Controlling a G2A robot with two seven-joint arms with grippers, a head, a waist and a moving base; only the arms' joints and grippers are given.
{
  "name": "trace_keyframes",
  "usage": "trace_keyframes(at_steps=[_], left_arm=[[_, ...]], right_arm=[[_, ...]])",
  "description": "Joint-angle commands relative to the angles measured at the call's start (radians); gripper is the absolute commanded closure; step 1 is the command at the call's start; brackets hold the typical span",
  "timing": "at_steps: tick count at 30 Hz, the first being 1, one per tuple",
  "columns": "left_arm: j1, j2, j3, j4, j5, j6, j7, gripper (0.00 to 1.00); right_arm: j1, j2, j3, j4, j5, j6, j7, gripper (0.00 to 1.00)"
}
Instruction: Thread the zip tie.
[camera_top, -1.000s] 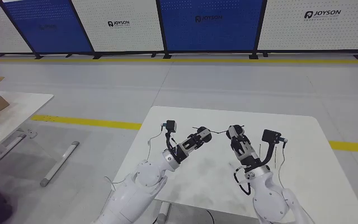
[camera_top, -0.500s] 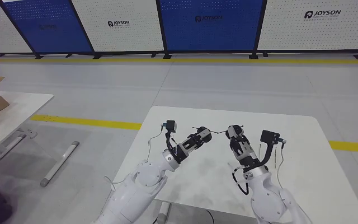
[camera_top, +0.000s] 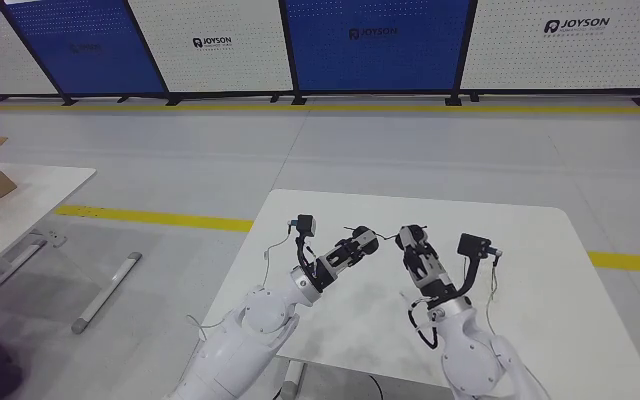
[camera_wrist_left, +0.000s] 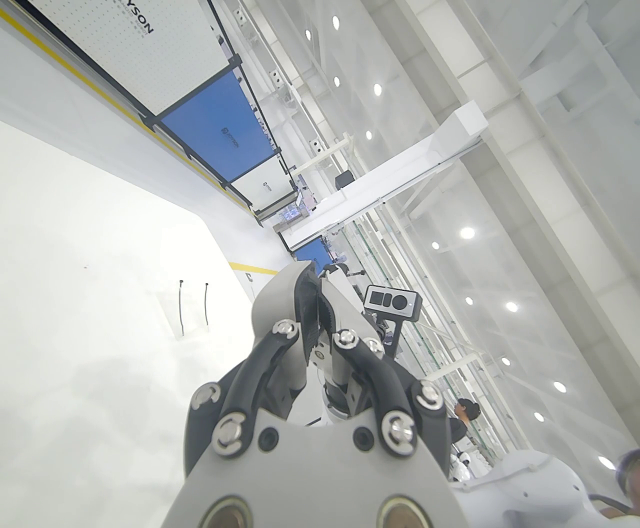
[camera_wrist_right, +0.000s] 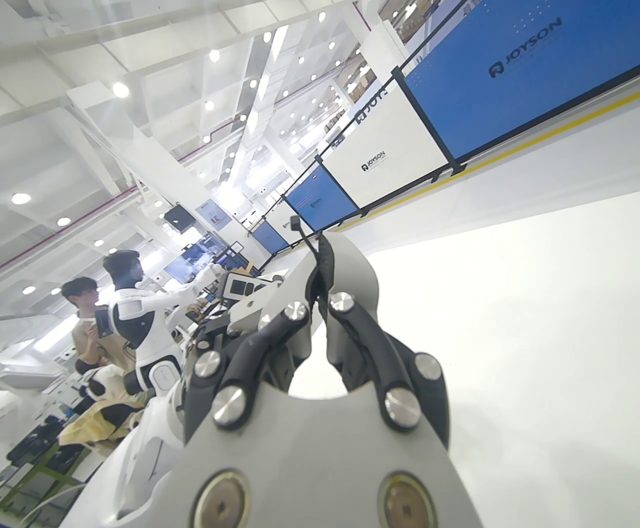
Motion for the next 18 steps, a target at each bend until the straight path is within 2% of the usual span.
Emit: trace_keyframes(at_steps=[1,6,12,18], left_arm=[[0.0,0.0,0.0,0.0,0.0,0.0,0.0,1.0],[0.0,0.0,0.0,0.0,0.0,0.0,0.0,1.0],[0.0,0.0,0.0,0.0,0.0,0.0,0.0,1.0],[0.0,0.0,0.0,0.0,0.0,0.0,0.0,1.0]], right_arm=[[-0.005,0.0,0.008,-0.002,0.02,-0.015,-0.007,1.0],[-0.018,0.0,0.022,-0.001,0.046,-0.043,-0.025,1.0],[-0.013,-0.002,0.02,0.017,0.042,-0.048,-0.027,1.0],[-0.016,-0.01,0.005,0.037,0.061,-0.072,-0.089,1.0]])
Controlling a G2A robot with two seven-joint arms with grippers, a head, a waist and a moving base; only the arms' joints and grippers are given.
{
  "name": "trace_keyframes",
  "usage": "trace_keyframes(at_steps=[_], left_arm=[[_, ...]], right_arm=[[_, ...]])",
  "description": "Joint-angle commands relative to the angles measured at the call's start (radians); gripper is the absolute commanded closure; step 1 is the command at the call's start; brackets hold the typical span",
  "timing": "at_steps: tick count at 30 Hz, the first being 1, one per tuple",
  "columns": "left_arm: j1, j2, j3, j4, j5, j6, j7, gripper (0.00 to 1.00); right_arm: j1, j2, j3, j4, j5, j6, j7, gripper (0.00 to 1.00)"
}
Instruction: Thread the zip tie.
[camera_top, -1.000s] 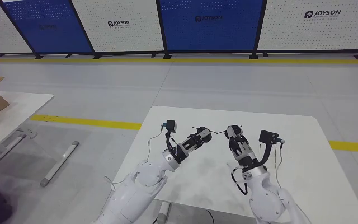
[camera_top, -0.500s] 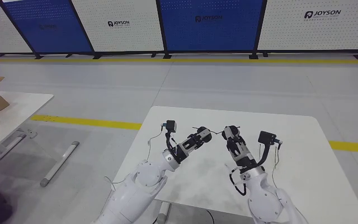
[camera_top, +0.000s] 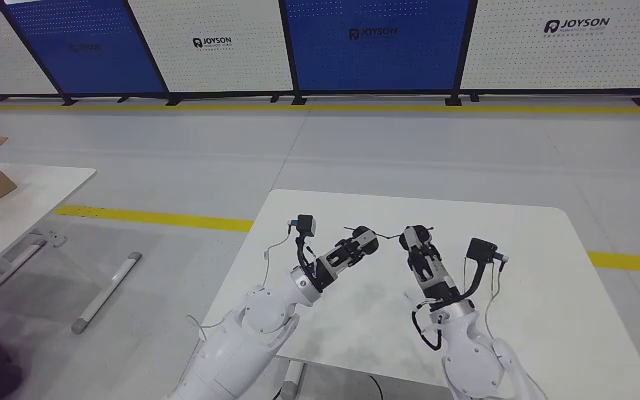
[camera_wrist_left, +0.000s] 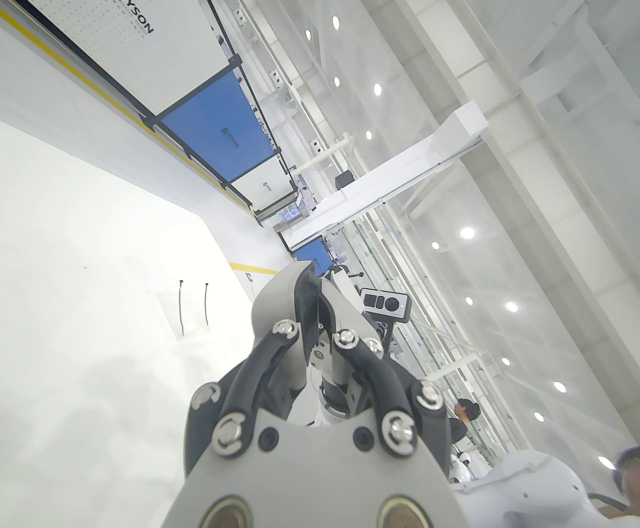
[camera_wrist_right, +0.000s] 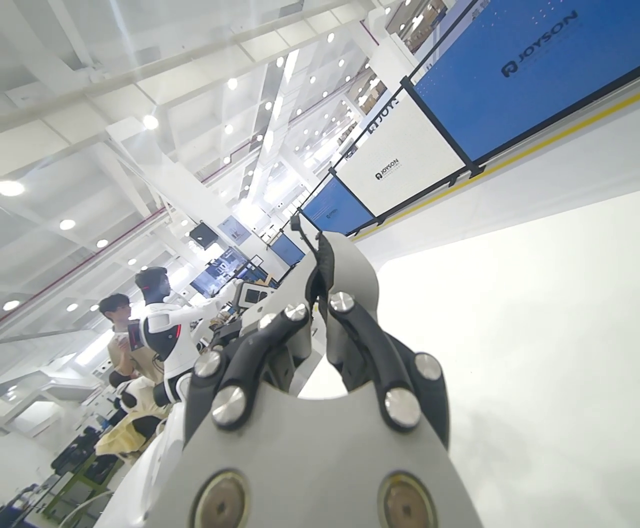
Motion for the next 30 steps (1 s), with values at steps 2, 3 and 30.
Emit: trace_keyframes(at_steps=[2,3,30], left_arm=[[0.0,0.0,0.0,0.0,0.0,0.0,0.0,1.0],[0.0,0.0,0.0,0.0,0.0,0.0,0.0,1.0],[0.0,0.0,0.0,0.0,0.0,0.0,0.0,1.0]], right_arm=[[0.0,-0.004,-0.007,0.014,0.013,-0.01,-0.036,1.0],[0.001,-0.005,-0.009,0.019,0.015,-0.012,-0.041,1.0],[0.015,-0.016,-0.004,0.048,0.035,-0.001,-0.002,1.0]])
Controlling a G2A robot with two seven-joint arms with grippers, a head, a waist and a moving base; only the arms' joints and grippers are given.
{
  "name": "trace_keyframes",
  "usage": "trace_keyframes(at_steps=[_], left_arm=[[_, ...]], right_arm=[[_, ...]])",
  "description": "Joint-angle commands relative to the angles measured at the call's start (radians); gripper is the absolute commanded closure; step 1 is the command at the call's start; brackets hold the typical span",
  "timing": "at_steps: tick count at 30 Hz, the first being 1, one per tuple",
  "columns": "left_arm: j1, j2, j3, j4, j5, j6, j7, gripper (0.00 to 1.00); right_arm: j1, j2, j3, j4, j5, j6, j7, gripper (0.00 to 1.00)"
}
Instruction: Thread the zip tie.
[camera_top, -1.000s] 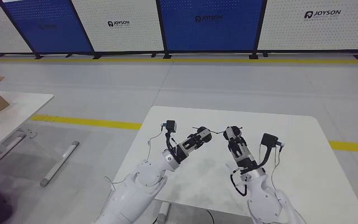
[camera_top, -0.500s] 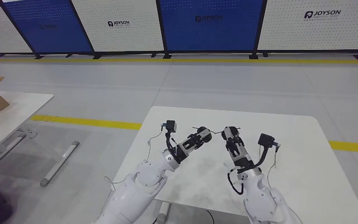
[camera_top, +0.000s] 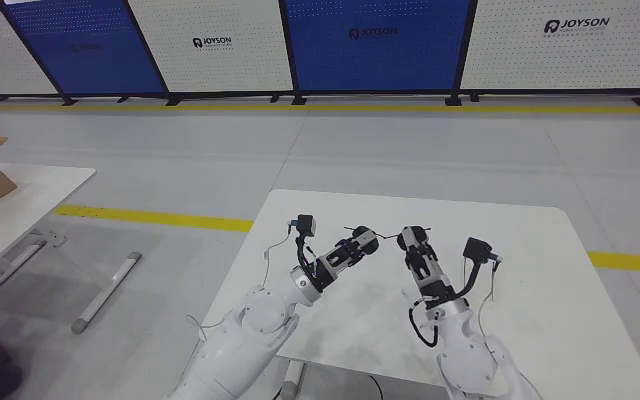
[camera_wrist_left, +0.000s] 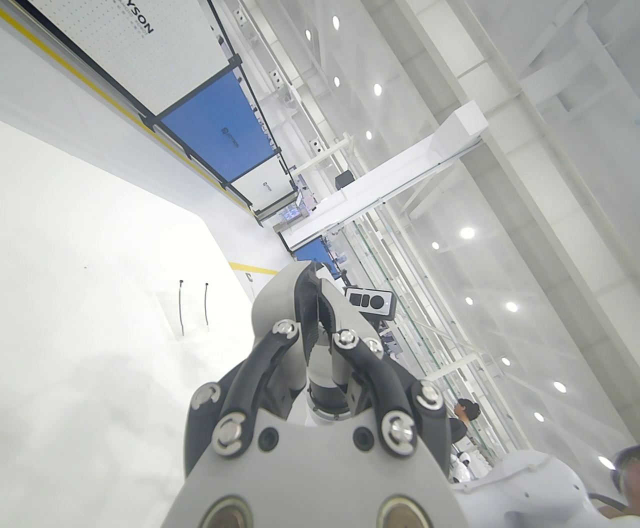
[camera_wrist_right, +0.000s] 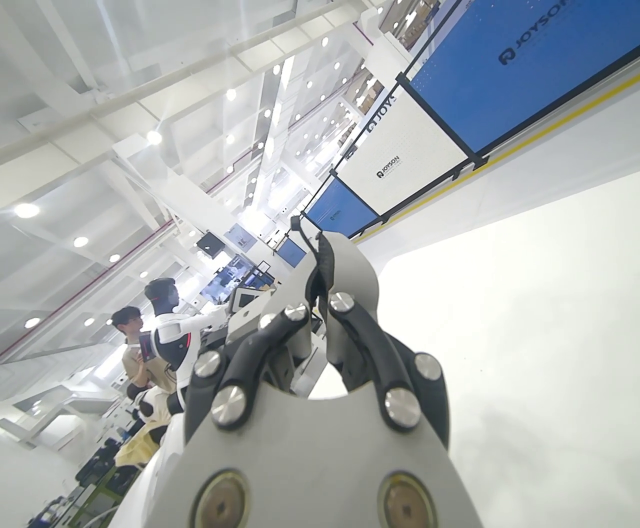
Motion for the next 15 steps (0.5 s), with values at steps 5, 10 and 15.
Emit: trace_keyframes(at_steps=[5,10,15], left_arm=[[0.0,0.0,0.0,0.0,0.0,0.0,0.0,1.0],[0.0,0.0,0.0,0.0,0.0,0.0,0.0,1.0],[0.0,0.0,0.0,0.0,0.0,0.0,0.0,1.0]], right_arm=[[-0.011,0.0,0.008,-0.01,0.005,-0.005,-0.003,1.0],[-0.018,-0.001,0.013,-0.015,0.005,-0.008,-0.001,1.0],[-0.023,-0.001,0.016,-0.017,0.006,-0.011,-0.003,1.0]])
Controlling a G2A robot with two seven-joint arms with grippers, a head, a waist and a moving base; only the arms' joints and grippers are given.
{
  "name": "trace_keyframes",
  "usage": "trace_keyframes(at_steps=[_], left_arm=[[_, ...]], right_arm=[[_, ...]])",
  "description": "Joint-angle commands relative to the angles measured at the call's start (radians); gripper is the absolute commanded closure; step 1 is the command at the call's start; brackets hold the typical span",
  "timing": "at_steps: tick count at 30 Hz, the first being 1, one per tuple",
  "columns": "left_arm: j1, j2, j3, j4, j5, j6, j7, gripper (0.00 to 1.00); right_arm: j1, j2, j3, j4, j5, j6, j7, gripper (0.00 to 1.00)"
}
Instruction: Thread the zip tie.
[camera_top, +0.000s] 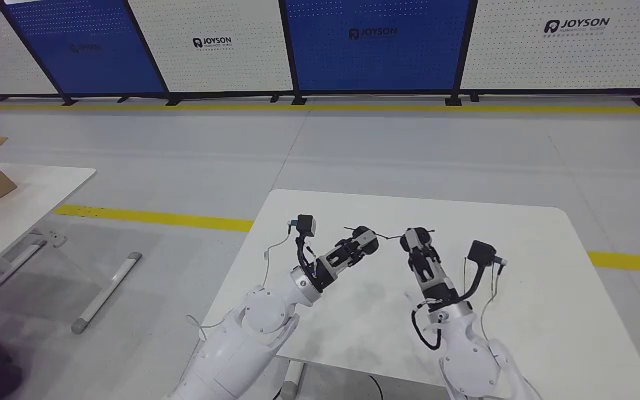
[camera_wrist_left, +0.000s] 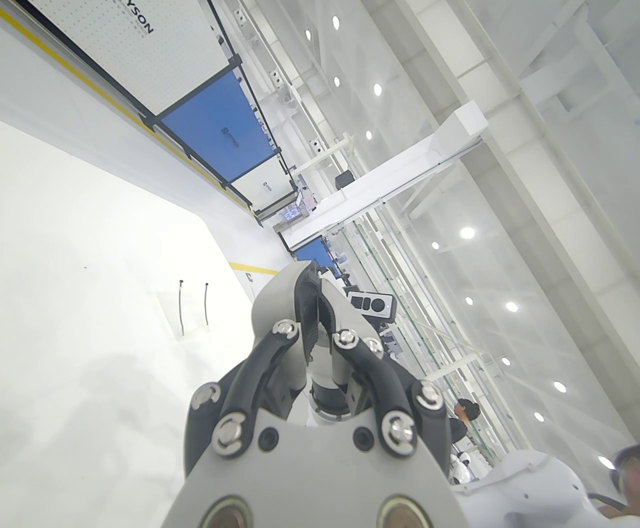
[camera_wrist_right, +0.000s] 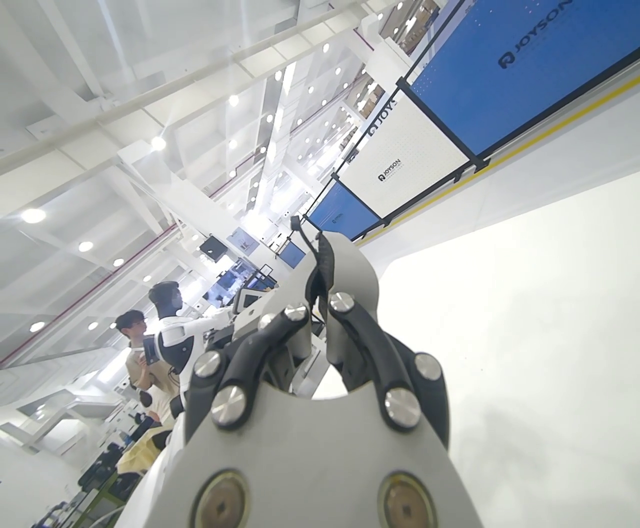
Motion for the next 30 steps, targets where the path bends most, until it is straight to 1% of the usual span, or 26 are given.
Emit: trace_keyframes(at_steps=[1,2,4,5,7,9,10,13,14,17,25,28,29,30], left_arm=[[0.0,0.0,0.0,0.0,0.0,0.0,0.0,1.0],[0.0,0.0,0.0,0.0,0.0,0.0,0.0,1.0],[0.0,0.0,0.0,0.0,0.0,0.0,0.0,1.0],[0.0,0.0,0.0,0.0,0.0,0.0,0.0,1.0],[0.0,0.0,0.0,0.0,0.0,0.0,0.0,1.0],[0.0,0.0,0.0,0.0,0.0,0.0,0.0,1.0],[0.0,0.0,0.0,0.0,0.0,0.0,0.0,1.0],[0.0,0.0,0.0,0.0,0.0,0.0,0.0,1.0],[0.0,0.0,0.0,0.0,0.0,0.0,0.0,1.0],[0.0,0.0,0.0,0.0,0.0,0.0,0.0,1.0],[0.0,0.0,0.0,0.0,0.0,0.0,0.0,1.0],[0.0,0.0,0.0,0.0,0.0,0.0,0.0,1.0],[0.0,0.0,0.0,0.0,0.0,0.0,0.0,1.0],[0.0,0.0,0.0,0.0,0.0,0.0,0.0,1.0]], right_arm=[[-0.001,0.0,0.001,0.0,0.0,0.001,0.0,0.96],[-0.001,0.0,0.001,0.0,0.0,0.001,0.001,0.88],[-0.002,-0.001,0.002,-0.001,0.0,0.002,0.002,0.8],[-0.002,-0.001,0.002,-0.001,-0.001,0.002,0.003,0.79],[-0.003,-0.001,0.003,-0.002,-0.003,0.002,0.005,0.74],[-0.004,-0.001,0.004,-0.003,-0.006,0.002,0.01,0.73],[-0.004,-0.001,0.004,-0.004,-0.006,0.002,0.012,0.71],[-0.007,-0.001,0.006,-0.006,-0.008,-0.001,0.016,0.71],[-0.008,-0.001,0.006,-0.007,-0.01,-0.002,0.016,0.73],[-0.012,0.0,0.007,-0.008,-0.025,-0.003,0.019,0.75],[-0.024,0.003,0.002,-0.017,-0.087,-0.006,0.032,0.77],[-0.026,0.003,0.002,-0.02,-0.092,-0.008,0.033,0.85],[-0.027,0.003,0.002,-0.021,-0.093,-0.009,0.034,0.9],[-0.027,0.003,0.002,-0.022,-0.093,-0.01,0.036,1.0]])
